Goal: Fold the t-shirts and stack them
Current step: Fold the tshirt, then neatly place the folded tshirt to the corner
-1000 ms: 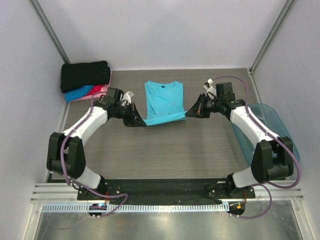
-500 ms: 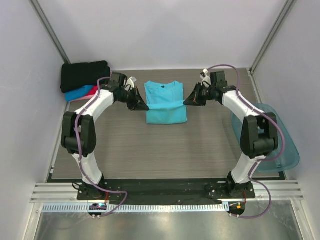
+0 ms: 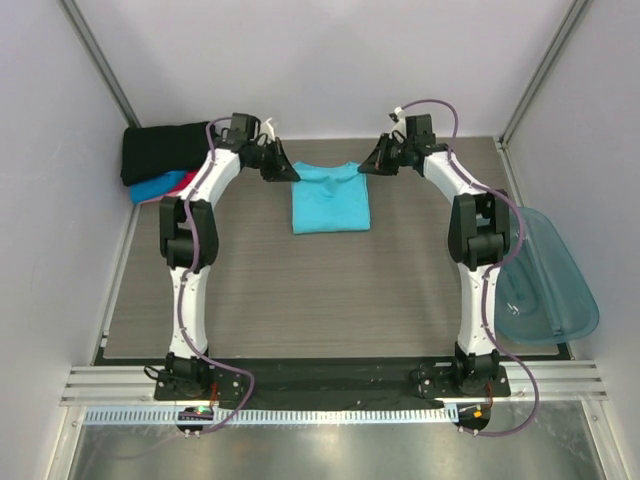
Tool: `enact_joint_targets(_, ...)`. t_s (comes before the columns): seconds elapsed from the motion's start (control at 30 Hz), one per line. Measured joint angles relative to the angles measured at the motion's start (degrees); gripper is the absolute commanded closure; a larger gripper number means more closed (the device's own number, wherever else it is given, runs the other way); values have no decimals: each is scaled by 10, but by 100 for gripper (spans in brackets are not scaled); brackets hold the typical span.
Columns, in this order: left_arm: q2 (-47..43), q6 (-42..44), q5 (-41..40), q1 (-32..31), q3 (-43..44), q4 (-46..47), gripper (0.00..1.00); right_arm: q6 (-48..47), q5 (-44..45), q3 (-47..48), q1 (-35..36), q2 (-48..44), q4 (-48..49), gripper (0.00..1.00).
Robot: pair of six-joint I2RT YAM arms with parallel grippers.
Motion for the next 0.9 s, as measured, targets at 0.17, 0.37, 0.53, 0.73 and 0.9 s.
enact_joint_targets(0.17,92,17,-22,4,109,7,87,-4,15,125,0,102,21,72)
enact_joint_targets(0.37,161,30,-98,14,181,31,57,-22,44,207,3,185,57,54)
enact_joint_targets(0.53,131,35,-136,18,160,34,34,-56,59,182,3,152,64,54)
enact_joint_targets(0.73,35,8,-95,30,73,35,31,-95,43,78,5,24,46,56)
enact_joint_targets(0.9,16,-29,-22,50,-8,56,30,-120,24,16,13,-35,35,56)
